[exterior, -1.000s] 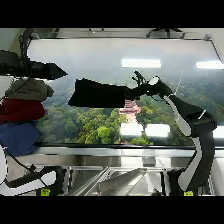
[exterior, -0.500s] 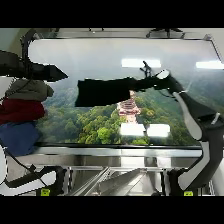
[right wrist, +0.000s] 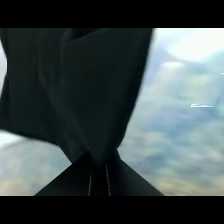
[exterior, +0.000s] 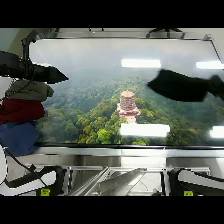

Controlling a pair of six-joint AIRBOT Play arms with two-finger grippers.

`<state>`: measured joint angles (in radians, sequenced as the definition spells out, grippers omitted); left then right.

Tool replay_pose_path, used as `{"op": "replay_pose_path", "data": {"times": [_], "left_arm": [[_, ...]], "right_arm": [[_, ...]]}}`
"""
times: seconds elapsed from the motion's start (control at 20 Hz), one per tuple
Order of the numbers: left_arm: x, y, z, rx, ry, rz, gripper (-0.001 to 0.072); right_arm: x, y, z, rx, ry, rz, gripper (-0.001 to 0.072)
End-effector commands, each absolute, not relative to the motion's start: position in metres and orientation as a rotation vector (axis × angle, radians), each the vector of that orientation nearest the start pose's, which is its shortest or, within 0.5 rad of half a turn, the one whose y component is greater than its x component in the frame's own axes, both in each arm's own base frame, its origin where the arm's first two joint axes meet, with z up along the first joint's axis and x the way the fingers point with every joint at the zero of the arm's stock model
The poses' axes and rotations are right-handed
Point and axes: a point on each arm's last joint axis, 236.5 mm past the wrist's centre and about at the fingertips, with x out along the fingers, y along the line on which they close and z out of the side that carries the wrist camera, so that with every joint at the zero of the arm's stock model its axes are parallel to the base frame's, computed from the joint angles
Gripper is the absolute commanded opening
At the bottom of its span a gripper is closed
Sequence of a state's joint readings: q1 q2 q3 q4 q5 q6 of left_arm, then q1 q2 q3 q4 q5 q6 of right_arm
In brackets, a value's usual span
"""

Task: Fold the shirts.

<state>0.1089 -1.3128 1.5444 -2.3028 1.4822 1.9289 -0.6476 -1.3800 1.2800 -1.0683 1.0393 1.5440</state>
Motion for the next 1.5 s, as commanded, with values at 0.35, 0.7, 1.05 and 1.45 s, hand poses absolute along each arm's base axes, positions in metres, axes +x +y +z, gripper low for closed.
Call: {"op": "replay_pose_path", "data": {"times": [0.35, 0.7, 1.05, 1.45], "left_arm": [[0.391, -0.116, 0.168, -0.261, 1.043, -0.689, 0.0014], [0.391, -0.115, 0.167, -0.257, 1.047, -0.686, 0.0014], [0.401, -0.113, 0.17, -0.265, 1.006, -0.664, 0.0014], [0.409, -0.121, 0.172, -0.262, 0.966, -0.656, 0.0013]], "right_arm": [[0.194, -0.294, -0.078, 0.999, 0.966, -0.724, 0.0019], [0.194, -0.309, -0.065, 0.92, 0.963, -0.729, 0.0029], [0.175, -0.285, -0.021, 1.082, 1.042, -0.798, 0.0029], [0.271, -0.161, 0.1, 0.87, 0.865, -0.379, 0.0019]]}}
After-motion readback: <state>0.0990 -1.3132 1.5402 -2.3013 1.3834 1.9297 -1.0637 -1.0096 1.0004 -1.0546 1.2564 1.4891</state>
